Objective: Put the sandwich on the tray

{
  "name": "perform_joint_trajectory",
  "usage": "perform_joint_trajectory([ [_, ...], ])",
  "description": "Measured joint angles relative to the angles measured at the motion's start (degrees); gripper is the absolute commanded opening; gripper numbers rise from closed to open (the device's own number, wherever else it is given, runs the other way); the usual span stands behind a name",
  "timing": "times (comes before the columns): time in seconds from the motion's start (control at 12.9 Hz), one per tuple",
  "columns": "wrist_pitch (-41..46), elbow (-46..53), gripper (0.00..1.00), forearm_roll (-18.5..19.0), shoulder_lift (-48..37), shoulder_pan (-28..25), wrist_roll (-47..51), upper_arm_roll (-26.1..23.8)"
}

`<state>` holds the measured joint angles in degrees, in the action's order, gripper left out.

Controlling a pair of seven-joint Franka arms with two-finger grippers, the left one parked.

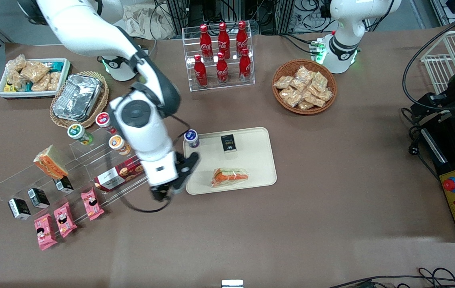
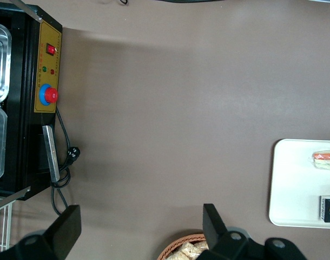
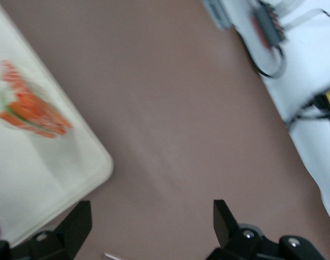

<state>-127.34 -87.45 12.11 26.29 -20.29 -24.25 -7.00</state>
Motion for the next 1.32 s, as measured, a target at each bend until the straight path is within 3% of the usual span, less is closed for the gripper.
perform_joint_trajectory([
  [0.23,5.83,-0.14,1.00,-0.34,-1.70,3.61,15.27,0.99],
  [0.39,11.50,-0.15,1.00,-0.45,-3.05,5.89,19.50,1.05],
  [0.7,15.72,-0.29,1.00,-3.68,-8.49,14.00,20.56,1.25],
  [1.01,17.10,-3.09,1.00,-10.25,-14.10,24.52,16.99,1.33],
  [1.32,22.04,-7.13,1.00,-12.19,-21.43,27.67,17.10,1.34],
])
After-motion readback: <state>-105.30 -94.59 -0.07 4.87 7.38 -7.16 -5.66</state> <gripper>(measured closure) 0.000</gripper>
